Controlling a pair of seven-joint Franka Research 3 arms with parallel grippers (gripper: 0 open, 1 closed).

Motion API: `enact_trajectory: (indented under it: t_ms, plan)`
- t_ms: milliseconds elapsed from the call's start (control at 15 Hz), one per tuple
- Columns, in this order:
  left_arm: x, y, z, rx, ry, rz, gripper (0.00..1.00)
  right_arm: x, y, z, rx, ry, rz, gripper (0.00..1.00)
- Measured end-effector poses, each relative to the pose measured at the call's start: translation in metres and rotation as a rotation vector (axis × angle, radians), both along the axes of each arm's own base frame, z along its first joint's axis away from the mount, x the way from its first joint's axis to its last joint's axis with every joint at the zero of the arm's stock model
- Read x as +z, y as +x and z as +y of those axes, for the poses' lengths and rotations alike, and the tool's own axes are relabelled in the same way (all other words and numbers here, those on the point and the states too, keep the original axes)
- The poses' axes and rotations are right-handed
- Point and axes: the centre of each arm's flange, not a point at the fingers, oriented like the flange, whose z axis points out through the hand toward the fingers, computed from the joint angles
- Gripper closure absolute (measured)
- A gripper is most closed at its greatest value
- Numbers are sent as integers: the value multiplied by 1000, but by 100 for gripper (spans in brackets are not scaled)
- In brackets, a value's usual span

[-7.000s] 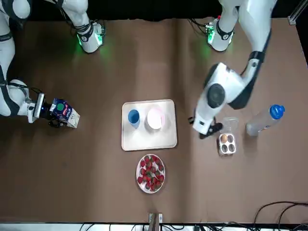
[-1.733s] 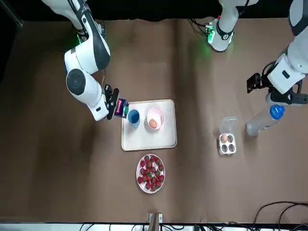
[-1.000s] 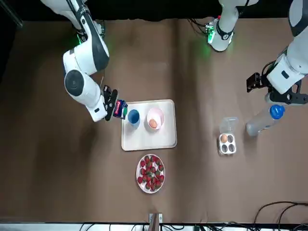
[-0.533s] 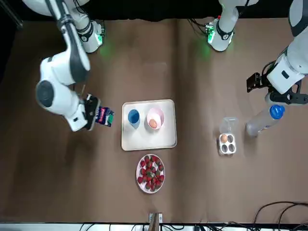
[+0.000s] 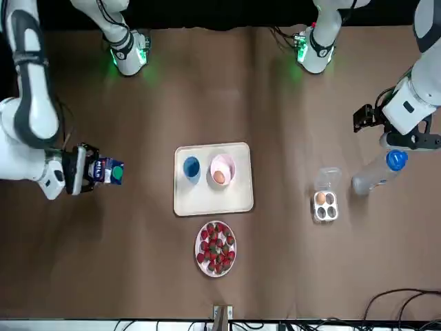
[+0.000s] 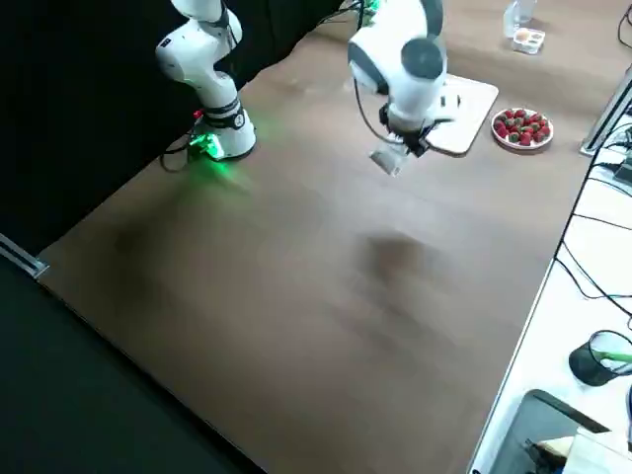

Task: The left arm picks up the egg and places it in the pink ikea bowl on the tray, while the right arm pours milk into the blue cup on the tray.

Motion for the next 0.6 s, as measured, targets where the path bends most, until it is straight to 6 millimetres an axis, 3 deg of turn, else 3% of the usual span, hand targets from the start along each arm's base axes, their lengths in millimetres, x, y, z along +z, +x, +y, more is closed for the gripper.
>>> enact_trajectory:
  t_ms: [333,600]
  plan:
    - [0,0,0,0,0,0,0,-56,-12,-74,-50,254,7,43]
    - [0,0,1,2,0,-1,0,-97,-24,-114,-83,397,-28,43]
